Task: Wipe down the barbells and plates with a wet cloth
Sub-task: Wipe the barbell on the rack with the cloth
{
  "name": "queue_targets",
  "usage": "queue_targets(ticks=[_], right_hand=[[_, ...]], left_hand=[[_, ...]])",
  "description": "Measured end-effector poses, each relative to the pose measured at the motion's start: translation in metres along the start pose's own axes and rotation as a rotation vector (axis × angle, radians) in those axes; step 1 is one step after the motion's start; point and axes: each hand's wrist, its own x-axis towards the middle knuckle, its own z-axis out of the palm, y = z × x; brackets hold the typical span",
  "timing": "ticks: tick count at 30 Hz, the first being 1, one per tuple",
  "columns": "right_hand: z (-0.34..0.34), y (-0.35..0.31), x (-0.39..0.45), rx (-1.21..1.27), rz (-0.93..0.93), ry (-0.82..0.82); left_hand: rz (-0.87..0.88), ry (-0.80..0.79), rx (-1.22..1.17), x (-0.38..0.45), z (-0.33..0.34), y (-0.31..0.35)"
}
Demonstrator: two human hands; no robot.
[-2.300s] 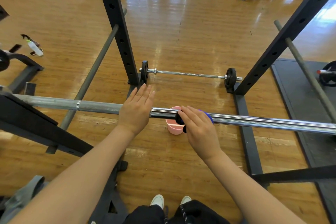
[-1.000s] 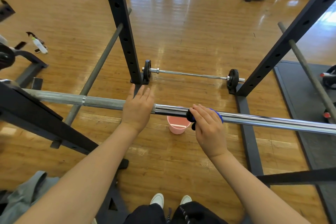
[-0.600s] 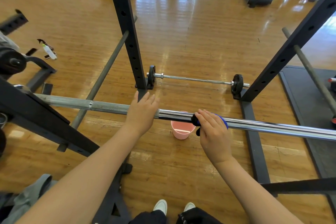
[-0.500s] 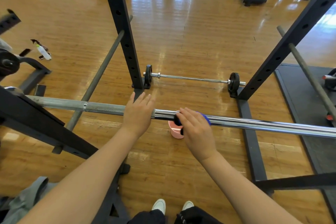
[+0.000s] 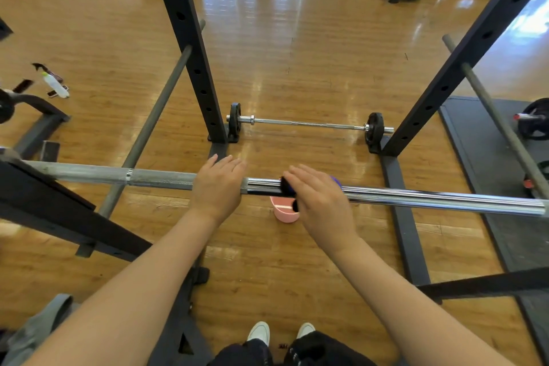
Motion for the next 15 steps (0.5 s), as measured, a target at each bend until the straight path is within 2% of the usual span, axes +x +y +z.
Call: queue_targets(ticks=[3, 9, 13, 15], right_hand=[[0.016, -0.001, 0.000, 0.004, -0.021, -0.101], [-0.008, 0.028, -0.031, -0.062, 0.073, -0.004], [-0.013, 0.001, 0.000, 0.013, 0.266, 0.018], [-0.002, -0.015, 0.011, 0.008, 0.189, -0.017]], left_hand=[[0.010, 0.017, 0.000, -0.001, 0.001, -0.001], [-0.016, 0.015, -0.012, -0.003, 0.001, 0.000], [-0.029, 0.012, -0.006, -0.003, 0.001, 0.001], [-0.037, -0.001, -0.003, -0.004, 0.001, 0.002]])
